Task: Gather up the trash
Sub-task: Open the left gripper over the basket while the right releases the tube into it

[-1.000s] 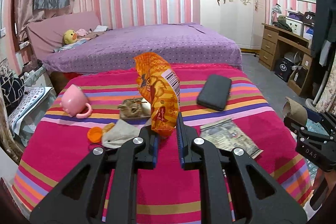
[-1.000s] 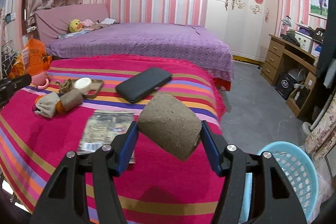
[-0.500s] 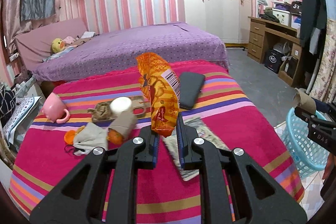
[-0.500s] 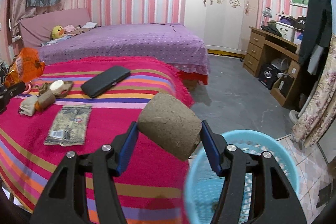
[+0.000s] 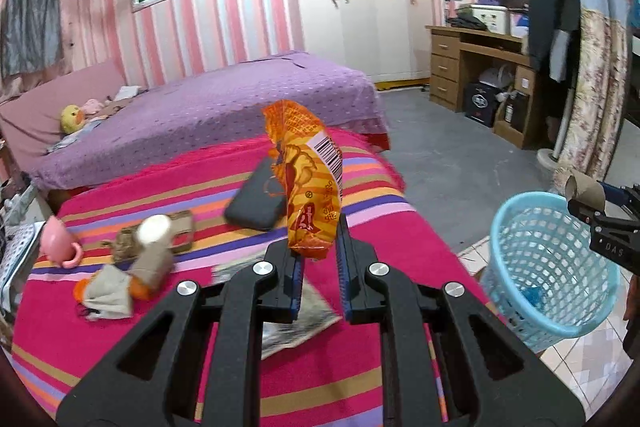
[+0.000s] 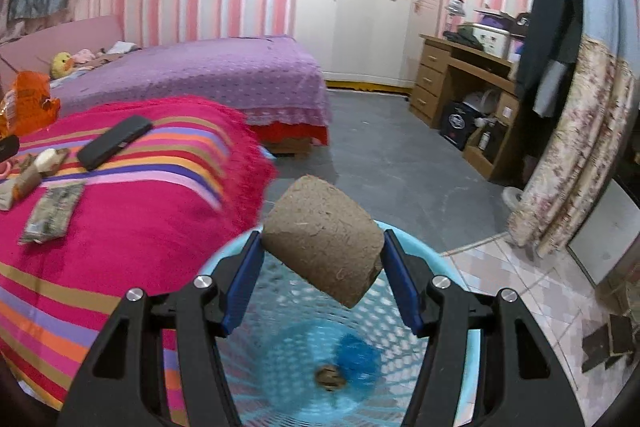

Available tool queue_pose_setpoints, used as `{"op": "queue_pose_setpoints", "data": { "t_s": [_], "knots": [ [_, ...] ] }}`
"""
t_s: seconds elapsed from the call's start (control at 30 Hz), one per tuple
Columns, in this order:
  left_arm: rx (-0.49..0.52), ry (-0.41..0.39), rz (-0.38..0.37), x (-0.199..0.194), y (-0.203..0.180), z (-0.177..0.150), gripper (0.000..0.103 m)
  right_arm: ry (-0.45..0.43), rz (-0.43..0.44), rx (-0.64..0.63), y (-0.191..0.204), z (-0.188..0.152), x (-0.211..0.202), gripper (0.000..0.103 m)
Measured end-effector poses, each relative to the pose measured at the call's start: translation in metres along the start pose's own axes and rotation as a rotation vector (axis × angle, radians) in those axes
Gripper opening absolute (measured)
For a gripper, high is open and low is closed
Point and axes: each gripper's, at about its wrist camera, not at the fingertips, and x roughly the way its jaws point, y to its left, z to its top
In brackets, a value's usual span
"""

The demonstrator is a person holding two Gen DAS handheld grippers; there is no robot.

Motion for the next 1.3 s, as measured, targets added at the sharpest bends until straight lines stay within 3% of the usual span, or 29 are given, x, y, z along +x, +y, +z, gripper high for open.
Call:
{"op": "queue_pose_setpoints", "data": {
  "t_s": [0.17, 0.6, 0.9, 1.13, 1.17, 1.3],
  "knots": [
    [-0.003, 0.005, -0.088, 0.008, -0.031, 0.005, 0.013, 0.027, -0.044, -0.025, -0.021, -0.007, 0.008, 0.06],
    [0.074, 0.018, -0.266, 0.012, -0.143, 0.004, 0.013, 0.023, -0.063, 0.119, -0.084, -0.023, 0.006, 0.06],
    [0.117, 0.08, -0.289, 0.04, -0.2, -0.009, 0.013, 0.038, -0.063, 0.176, -0.108, -0.033, 0.013, 0.06],
    [0.113, 0.154, -0.305, 0.069, -0.212, -0.015, 0.014, 0.048, -0.065, 0.186, -0.113, -0.035, 0.02, 0.059],
    [0.113, 0.166, -0.305, 0.073, -0.212, -0.017, 0.016, 0.048, -0.066, 0.185, -0.113, -0.035, 0.02, 0.059],
    [0.107, 0.181, -0.289, 0.08, -0.208, -0.02, 0.051, 0.05, -0.068, 0.188, -0.115, -0.036, 0.02, 0.059]
  ]
}}
